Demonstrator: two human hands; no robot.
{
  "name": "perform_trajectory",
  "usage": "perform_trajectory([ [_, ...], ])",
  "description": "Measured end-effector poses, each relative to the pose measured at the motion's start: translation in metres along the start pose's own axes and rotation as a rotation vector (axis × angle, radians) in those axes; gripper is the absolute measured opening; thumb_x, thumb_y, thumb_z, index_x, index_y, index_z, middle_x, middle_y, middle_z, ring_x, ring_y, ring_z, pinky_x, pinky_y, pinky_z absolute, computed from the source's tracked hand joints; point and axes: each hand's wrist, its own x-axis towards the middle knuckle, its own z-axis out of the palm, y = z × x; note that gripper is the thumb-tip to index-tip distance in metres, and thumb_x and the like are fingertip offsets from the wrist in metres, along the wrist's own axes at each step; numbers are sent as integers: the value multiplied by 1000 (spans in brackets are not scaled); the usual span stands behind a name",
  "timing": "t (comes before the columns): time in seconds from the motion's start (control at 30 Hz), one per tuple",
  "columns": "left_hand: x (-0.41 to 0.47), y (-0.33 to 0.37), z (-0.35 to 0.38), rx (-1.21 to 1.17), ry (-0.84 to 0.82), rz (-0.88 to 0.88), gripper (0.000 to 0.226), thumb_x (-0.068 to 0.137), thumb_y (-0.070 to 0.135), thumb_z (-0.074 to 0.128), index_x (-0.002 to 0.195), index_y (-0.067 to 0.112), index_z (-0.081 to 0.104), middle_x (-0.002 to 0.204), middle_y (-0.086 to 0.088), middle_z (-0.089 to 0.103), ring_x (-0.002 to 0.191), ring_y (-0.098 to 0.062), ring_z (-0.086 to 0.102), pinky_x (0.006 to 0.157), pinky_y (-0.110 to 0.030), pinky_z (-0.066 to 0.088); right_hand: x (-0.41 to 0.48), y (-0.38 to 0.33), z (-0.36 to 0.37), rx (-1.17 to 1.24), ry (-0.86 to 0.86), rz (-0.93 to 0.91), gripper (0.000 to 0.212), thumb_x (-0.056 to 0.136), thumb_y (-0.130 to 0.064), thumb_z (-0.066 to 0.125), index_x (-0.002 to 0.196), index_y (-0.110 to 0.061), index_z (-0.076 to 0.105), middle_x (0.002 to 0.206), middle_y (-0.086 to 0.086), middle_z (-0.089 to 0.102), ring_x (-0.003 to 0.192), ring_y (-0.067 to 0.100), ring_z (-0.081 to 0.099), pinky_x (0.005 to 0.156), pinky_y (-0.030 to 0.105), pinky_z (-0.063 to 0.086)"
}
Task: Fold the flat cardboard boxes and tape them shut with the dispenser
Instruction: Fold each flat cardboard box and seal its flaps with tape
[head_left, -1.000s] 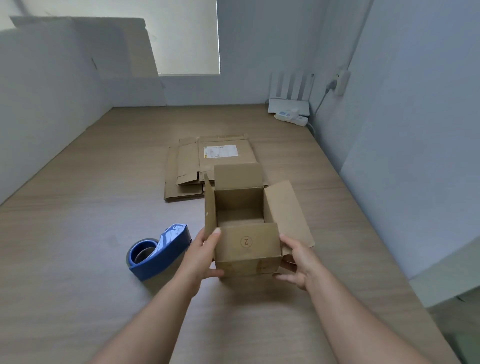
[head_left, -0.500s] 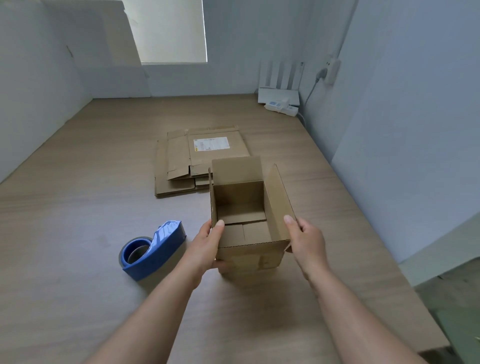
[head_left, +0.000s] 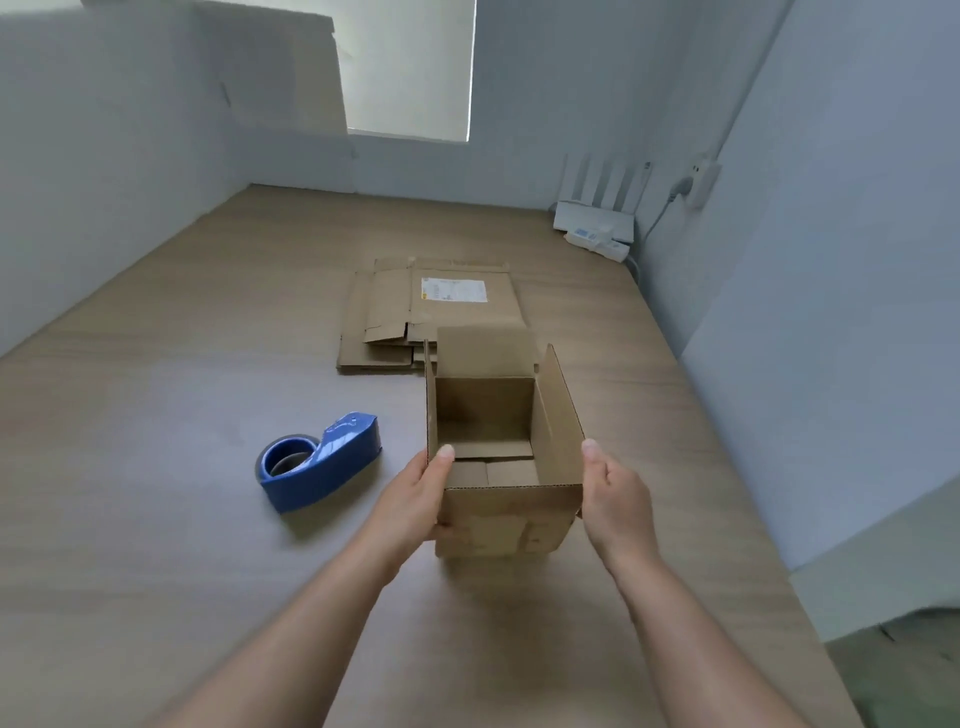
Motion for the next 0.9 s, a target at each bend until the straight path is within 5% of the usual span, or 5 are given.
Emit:
perform_trajectory([
  [0.33,-93,-18,49,-178,266,92,21,103,37,36,107,42,56,90,8,61,83,-11,59,81,-35,59,-27,12,-54,71,-113,-349,52,100,-34,43,52,-22,25,44,-5,28,50,15,29,53,36,24],
  [0.53,-162,-41,53,-141,457,83,35,99,50,36,127,37,52,106,3,62,96,-13,61,89,-39,56,-59,2,-53,82,-250,-524,54,98,-30,49,51,-21,23,47,-3,24,48,16,26,50,35,24],
  [0.7,-211,-60,40,-171,627,70,12,91,62,45,97,61,55,105,19,64,103,-11,62,94,-44,53,-91,-13,-35,124,-385,-620,53,98,-26,47,50,-25,25,46,-5,27,49,14,29,50,30,26],
  [0.83,-243,-72,30,-203,750,44,9,90,58,45,92,55,53,101,15,65,97,-11,65,88,-40,56,-118,-31,-14,126,-514,-649,50,99,-28,45,53,-20,29,49,-3,32,53,20,33,52,34,28],
  [0.9,-260,-83,20,-216,794,36,40,80,67,45,111,45,54,109,7,66,101,-13,65,87,-40,57,-133,-41,-2,144,-586,-659,47,98,-32,46,54,-17,38,50,-1,40,56,23,39,54,34,33],
])
